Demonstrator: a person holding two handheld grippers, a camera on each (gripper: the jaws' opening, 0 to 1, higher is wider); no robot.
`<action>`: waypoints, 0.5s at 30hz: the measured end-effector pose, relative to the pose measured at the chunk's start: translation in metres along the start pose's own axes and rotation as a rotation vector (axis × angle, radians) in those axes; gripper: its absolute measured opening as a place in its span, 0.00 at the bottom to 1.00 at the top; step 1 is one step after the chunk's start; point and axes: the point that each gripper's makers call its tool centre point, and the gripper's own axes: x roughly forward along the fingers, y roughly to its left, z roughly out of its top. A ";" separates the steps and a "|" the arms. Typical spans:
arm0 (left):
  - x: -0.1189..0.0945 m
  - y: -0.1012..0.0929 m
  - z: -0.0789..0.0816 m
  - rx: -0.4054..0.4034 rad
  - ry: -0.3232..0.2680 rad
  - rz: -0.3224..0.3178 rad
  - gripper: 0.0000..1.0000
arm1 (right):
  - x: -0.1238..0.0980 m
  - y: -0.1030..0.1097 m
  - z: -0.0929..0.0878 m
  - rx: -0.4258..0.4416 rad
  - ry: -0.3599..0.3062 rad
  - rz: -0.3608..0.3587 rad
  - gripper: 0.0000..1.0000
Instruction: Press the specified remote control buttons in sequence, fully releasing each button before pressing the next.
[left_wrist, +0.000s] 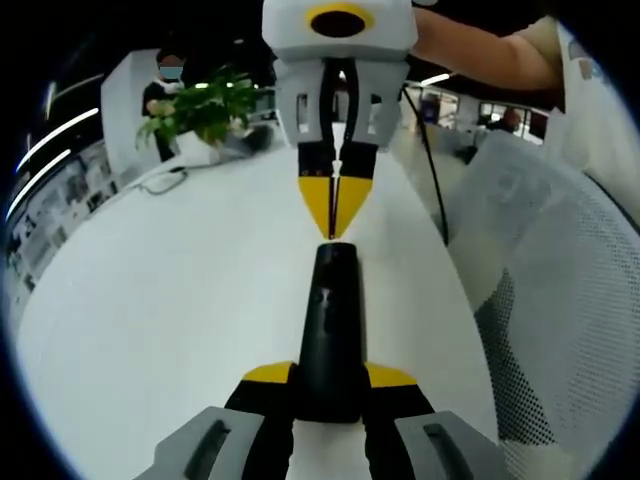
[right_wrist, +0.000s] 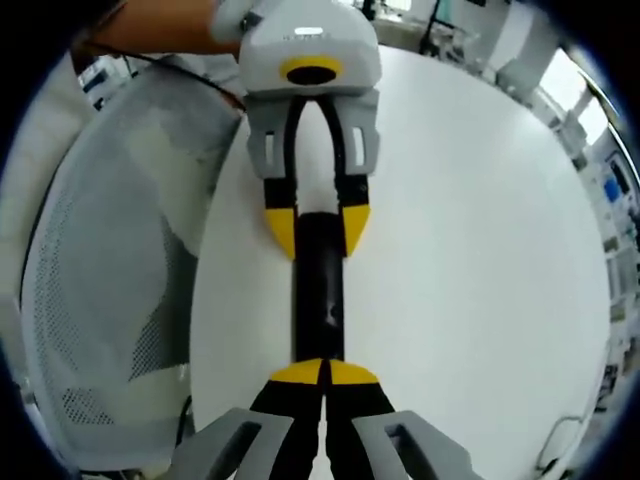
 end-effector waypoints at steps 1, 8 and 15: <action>0.000 0.000 0.000 0.000 0.000 -0.001 0.24 | 0.000 0.000 0.000 -0.002 0.001 0.000 0.00; 0.000 0.001 0.000 0.002 0.001 -0.002 0.24 | 0.001 -0.001 0.001 -0.005 0.002 0.003 0.00; 0.000 0.000 0.000 0.003 0.001 -0.002 0.24 | 0.004 0.000 0.005 -0.012 -0.001 0.009 0.00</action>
